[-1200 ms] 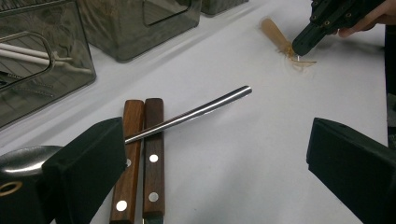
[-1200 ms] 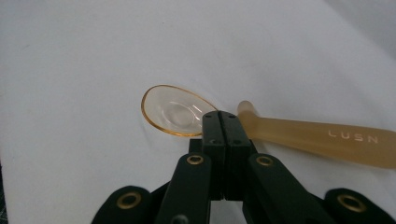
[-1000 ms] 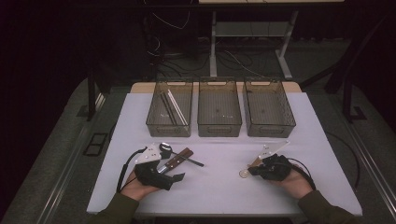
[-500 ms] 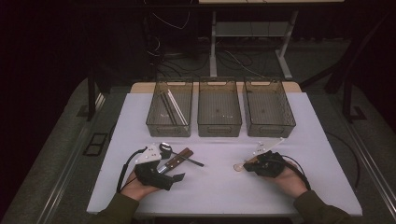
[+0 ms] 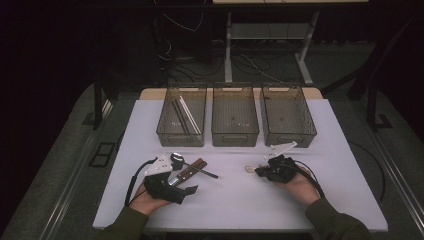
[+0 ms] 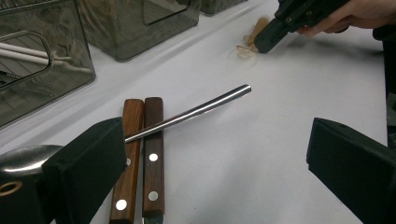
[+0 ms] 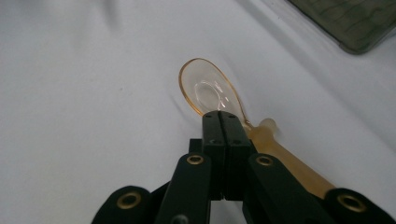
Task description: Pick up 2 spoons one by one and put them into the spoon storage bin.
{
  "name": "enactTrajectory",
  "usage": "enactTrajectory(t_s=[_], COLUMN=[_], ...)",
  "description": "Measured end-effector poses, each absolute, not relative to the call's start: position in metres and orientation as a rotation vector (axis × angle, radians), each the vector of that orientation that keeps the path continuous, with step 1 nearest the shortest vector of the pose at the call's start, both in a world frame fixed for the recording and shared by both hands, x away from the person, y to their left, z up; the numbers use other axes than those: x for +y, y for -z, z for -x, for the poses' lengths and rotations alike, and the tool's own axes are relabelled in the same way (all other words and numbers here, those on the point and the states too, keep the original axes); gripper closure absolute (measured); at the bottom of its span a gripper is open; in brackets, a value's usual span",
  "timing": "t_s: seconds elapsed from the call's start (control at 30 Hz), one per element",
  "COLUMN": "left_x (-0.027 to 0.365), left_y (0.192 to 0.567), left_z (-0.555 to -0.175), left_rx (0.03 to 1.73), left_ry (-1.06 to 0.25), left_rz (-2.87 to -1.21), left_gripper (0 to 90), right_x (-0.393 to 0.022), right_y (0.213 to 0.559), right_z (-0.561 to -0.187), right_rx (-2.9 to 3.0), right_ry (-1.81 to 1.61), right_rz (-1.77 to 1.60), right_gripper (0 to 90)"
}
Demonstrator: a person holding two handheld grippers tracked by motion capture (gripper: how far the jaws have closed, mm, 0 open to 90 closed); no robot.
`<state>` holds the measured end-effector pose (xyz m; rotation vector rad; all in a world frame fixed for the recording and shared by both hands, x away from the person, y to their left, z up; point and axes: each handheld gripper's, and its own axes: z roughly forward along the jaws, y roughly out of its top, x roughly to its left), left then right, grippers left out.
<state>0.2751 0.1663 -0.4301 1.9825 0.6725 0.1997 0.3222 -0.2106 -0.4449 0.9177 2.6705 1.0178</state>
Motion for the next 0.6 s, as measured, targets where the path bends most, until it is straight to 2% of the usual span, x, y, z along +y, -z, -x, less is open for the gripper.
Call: enactTrajectory(t_s=[0.6], left_x=[0.166], left_y=[0.430], left_z=[-0.275], left_rx=[0.671], left_ry=[-0.197], left_rz=[-1.981], left_gripper=[3.3], right_x=[-0.207], right_y=[0.445], right_z=[-0.344], right_rx=[2.643], right_ry=[-1.043], right_rz=[-0.979], right_gripper=[90.0])
